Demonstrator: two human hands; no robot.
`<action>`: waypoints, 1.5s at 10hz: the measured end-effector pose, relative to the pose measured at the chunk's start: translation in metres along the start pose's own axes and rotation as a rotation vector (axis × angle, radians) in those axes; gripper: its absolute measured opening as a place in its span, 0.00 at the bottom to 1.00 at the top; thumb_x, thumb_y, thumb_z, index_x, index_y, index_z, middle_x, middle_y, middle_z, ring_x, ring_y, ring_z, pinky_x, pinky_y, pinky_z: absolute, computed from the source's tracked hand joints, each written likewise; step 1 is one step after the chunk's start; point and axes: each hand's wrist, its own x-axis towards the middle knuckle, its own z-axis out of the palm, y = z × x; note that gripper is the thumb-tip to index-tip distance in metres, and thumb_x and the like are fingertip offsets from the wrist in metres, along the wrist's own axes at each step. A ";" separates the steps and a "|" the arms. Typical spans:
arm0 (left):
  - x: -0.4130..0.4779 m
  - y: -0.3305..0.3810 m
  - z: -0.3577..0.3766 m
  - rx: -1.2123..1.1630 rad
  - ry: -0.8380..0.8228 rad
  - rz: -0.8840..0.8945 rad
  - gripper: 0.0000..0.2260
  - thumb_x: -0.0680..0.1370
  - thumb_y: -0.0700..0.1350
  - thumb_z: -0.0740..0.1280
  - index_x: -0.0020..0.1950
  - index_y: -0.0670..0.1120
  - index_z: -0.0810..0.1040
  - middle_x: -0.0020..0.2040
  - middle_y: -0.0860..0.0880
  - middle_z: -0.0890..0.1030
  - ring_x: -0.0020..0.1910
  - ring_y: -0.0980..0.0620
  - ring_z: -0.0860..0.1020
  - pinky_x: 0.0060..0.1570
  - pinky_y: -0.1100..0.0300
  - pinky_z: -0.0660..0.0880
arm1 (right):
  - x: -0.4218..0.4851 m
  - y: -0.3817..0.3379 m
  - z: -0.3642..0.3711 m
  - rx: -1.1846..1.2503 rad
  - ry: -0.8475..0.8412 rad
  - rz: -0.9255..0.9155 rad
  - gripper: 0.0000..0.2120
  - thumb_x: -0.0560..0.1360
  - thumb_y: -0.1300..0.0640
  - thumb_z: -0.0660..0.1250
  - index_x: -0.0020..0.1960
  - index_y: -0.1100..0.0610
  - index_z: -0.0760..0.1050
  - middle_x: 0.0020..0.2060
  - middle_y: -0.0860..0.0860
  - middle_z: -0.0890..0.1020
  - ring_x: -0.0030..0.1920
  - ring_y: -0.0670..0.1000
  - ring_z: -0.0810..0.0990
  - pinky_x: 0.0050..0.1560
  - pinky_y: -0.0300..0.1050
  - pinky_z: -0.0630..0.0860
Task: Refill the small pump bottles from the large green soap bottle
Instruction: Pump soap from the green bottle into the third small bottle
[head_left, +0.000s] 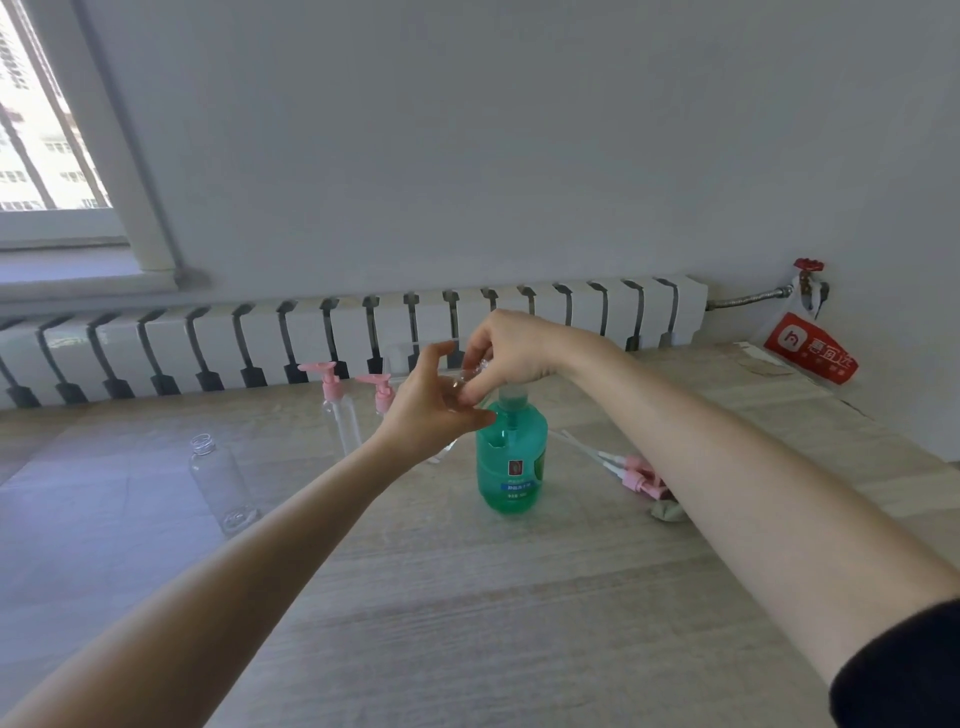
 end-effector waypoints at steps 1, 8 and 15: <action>-0.002 -0.007 -0.005 0.080 -0.051 0.026 0.31 0.68 0.42 0.77 0.67 0.47 0.67 0.52 0.51 0.80 0.51 0.55 0.79 0.56 0.55 0.77 | 0.001 0.004 0.003 0.070 0.028 0.017 0.17 0.64 0.46 0.76 0.49 0.52 0.81 0.46 0.47 0.80 0.49 0.47 0.77 0.48 0.45 0.76; -0.014 -0.016 -0.014 0.074 -0.016 0.017 0.19 0.73 0.37 0.71 0.63 0.44 0.73 0.47 0.53 0.79 0.51 0.52 0.79 0.55 0.52 0.78 | 0.006 0.022 0.038 0.873 0.469 0.220 0.14 0.80 0.62 0.50 0.59 0.57 0.72 0.52 0.55 0.81 0.50 0.50 0.79 0.43 0.36 0.74; -0.010 -0.031 -0.013 0.083 -0.015 0.026 0.23 0.73 0.37 0.72 0.66 0.43 0.73 0.50 0.51 0.79 0.54 0.52 0.78 0.59 0.51 0.75 | 0.036 0.013 0.032 0.238 0.267 0.549 0.14 0.80 0.66 0.51 0.35 0.59 0.59 0.32 0.52 0.63 0.33 0.50 0.64 0.32 0.40 0.62</action>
